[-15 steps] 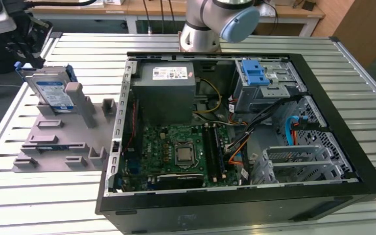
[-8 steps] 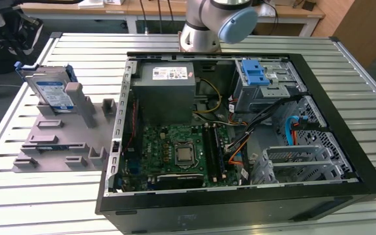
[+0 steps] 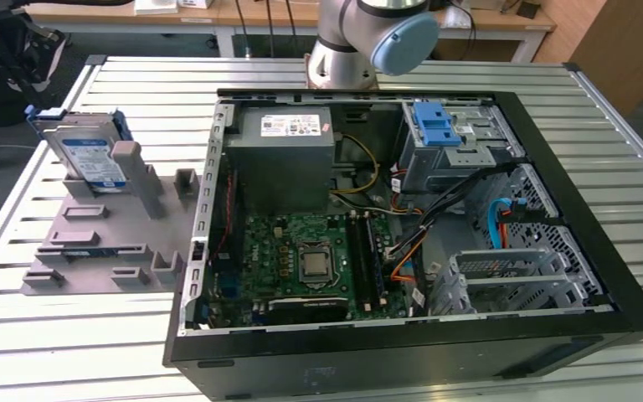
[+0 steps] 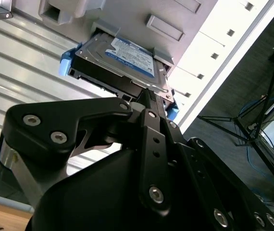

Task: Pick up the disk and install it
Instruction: 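Pick up the disk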

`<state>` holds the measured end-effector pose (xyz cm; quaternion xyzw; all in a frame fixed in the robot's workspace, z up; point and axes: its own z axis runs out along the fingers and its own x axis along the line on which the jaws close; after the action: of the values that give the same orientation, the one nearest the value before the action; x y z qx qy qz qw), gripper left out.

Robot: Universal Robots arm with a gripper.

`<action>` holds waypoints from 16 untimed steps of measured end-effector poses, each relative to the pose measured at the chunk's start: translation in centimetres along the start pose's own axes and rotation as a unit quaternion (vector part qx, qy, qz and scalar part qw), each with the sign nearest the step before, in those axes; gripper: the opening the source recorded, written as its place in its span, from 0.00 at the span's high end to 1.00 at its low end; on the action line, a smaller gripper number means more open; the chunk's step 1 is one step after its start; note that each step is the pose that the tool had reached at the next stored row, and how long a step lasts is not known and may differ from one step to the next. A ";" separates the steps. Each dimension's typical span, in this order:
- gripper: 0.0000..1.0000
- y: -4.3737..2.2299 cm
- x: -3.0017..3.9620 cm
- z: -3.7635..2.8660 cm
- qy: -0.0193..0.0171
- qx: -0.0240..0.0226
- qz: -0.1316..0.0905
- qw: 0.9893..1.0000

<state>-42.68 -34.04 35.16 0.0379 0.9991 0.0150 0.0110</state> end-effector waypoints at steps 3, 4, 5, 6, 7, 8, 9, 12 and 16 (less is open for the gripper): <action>0.89 0.00 0.01 0.00 0.000 0.000 0.000 1.000; 0.89 0.00 0.01 0.00 0.000 0.000 0.000 1.000; 0.89 0.00 0.01 0.00 0.000 0.000 0.000 1.000; 0.89 0.00 0.02 0.00 0.000 0.000 0.000 1.000; 0.89 0.00 0.02 0.00 0.000 0.000 0.000 1.000; 0.89 0.00 0.02 0.00 0.000 0.000 0.000 1.000; 0.89 0.00 0.02 0.00 0.000 0.000 0.000 1.000; 0.89 0.00 0.02 0.00 0.000 0.000 -0.004 1.000; 0.89 0.00 0.02 0.00 0.000 0.000 -0.013 1.000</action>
<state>-42.71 -34.04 35.16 0.0248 0.9995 0.0151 0.0109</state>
